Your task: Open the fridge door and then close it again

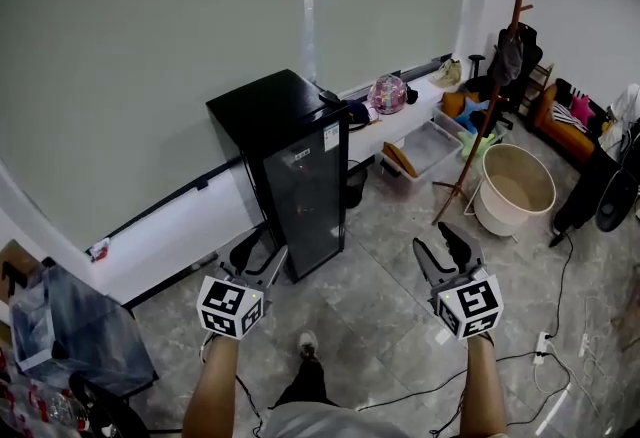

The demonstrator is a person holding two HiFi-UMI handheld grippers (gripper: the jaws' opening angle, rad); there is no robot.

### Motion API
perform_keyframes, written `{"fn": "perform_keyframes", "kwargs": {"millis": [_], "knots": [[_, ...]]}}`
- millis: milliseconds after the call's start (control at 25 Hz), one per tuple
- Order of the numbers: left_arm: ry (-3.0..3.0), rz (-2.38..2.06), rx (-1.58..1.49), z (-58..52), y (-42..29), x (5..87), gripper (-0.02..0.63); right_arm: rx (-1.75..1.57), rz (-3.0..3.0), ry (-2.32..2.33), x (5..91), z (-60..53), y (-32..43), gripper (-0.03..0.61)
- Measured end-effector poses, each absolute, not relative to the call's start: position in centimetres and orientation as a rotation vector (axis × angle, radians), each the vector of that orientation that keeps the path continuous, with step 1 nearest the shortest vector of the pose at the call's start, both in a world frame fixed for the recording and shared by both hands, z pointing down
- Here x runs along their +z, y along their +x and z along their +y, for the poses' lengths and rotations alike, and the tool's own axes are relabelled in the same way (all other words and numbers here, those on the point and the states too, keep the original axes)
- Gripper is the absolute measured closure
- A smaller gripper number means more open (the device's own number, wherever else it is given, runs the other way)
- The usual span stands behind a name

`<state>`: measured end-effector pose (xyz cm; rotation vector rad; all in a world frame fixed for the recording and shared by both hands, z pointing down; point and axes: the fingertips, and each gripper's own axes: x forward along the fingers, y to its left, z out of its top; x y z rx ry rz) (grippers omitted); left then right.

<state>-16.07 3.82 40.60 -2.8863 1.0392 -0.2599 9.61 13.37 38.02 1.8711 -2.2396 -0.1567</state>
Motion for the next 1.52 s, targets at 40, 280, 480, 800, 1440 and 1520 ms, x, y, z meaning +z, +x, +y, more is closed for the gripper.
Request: {"fn": "perform_keyframes", "kwargs": {"millis": [40, 280, 480, 800, 1440, 1520], "knots": [[-2.875, 1.04, -0.261, 1.5, -16.2, 40.4, 0.411, -0.148, -2.251, 1.879, 37.6, 11.2, 9.7, 0.39], [-2.851, 1.046, -0.271, -11.6, -17.4, 39.1, 0.411, -0.102, -2.259, 1.884, 35.2, -2.2, 8.8, 0.4], [-2.878, 1.065, -0.248, -19.8, -18.9, 39.2, 0.411, -0.139, -2.261, 1.779, 34.1, -10.7, 6.4, 0.407], [-2.957, 1.108, -0.269, -24.0, -20.5, 42.6, 0.411, -0.119, -2.26, 1.537, 36.1, -18.5, 0.9, 0.452], [-2.955, 1.501, -0.391, -26.8, -19.5, 48.8, 0.38, -0.326, -2.393, 0.71, 42.8, -29.7, -5.1, 0.349], [-2.939, 1.56, -0.4, -27.1, -18.7, 49.4, 0.373, -0.347, -2.38, 0.593, 43.9, -30.5, -5.2, 0.344]]}}
